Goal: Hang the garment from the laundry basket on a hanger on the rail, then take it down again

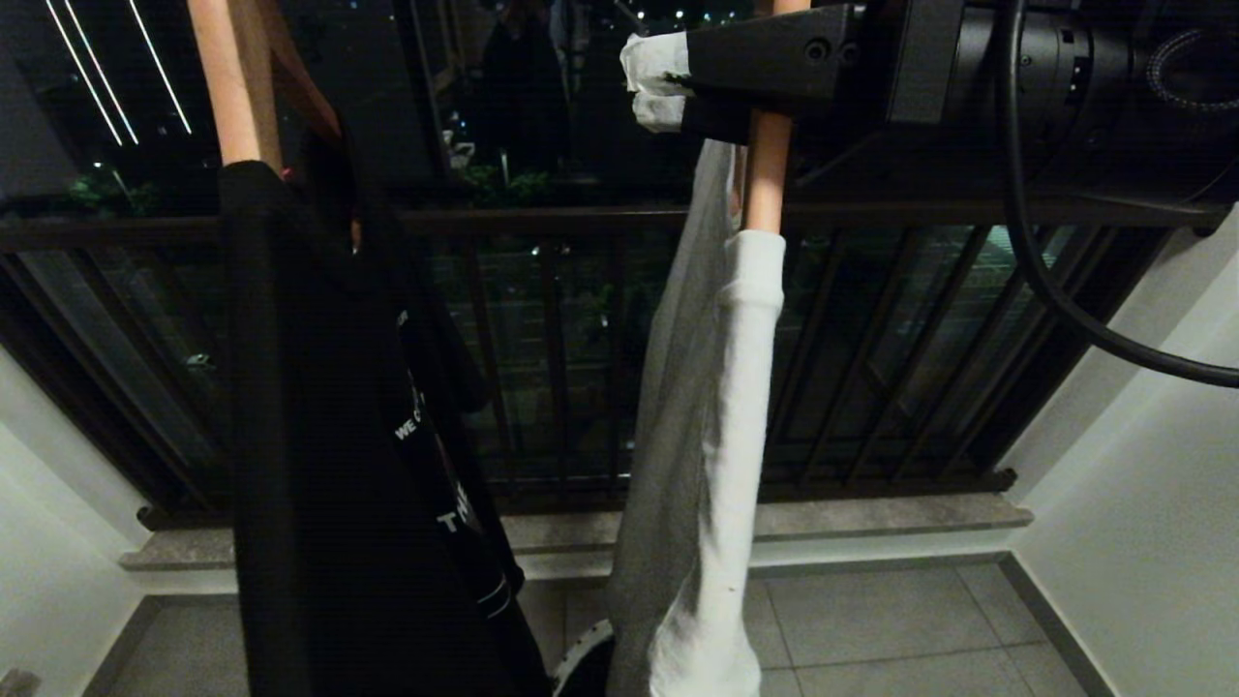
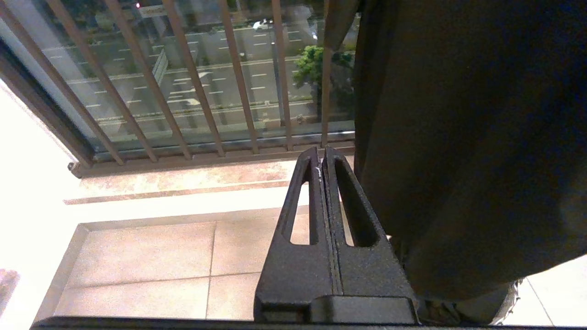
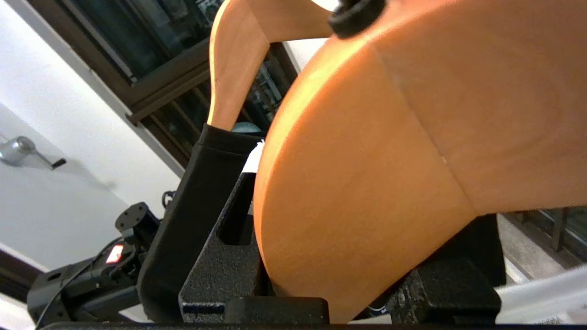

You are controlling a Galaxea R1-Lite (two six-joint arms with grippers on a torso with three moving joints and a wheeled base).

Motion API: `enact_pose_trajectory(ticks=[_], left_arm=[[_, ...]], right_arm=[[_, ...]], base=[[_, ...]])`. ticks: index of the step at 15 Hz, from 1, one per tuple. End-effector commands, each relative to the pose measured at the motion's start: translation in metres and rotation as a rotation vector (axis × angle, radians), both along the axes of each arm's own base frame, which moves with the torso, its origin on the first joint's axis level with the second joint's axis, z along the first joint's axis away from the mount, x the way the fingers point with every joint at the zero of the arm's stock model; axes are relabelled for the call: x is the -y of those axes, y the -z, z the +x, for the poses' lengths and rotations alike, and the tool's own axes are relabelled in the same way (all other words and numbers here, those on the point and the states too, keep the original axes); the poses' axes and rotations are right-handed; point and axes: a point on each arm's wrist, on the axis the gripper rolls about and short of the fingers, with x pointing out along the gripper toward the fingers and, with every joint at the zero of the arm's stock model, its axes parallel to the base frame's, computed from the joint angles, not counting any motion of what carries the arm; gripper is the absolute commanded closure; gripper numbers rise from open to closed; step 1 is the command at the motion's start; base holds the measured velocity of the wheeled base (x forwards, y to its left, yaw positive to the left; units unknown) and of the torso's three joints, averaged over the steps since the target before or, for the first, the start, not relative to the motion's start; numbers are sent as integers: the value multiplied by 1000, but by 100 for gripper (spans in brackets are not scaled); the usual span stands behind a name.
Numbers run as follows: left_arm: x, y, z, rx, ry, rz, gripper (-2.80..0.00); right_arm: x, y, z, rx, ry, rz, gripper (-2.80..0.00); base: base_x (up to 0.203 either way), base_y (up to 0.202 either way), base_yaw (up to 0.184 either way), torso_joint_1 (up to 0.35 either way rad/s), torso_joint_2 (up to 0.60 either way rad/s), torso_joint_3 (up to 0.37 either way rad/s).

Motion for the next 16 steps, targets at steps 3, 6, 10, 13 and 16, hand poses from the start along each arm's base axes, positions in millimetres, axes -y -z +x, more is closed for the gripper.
enact_pose_trajectory(ticks=[3,6,10,13,16], left_arm=[[0,1,0,-2,0,0,0],[0,1,0,-2,0,0,0],[0,1,0,-2,0,0,0],[0,1,0,-2,0,0,0],[0,1,0,-2,0,0,0]], right_arm=[[1,-1,-2,5,-6,4,0],[1,-1,-2,5,-6,4,0],[2,-2,-3,6,-6,5,0],[2,-2,-3,7,-6,6,0],[3,-4,-4,15,-7,11,0]], base=[[0,0,0,0,0,0],[0,0,0,0,0,0],[0,0,0,0,0,0],[0,0,0,0,0,0],[0,0,0,0,0,0]])
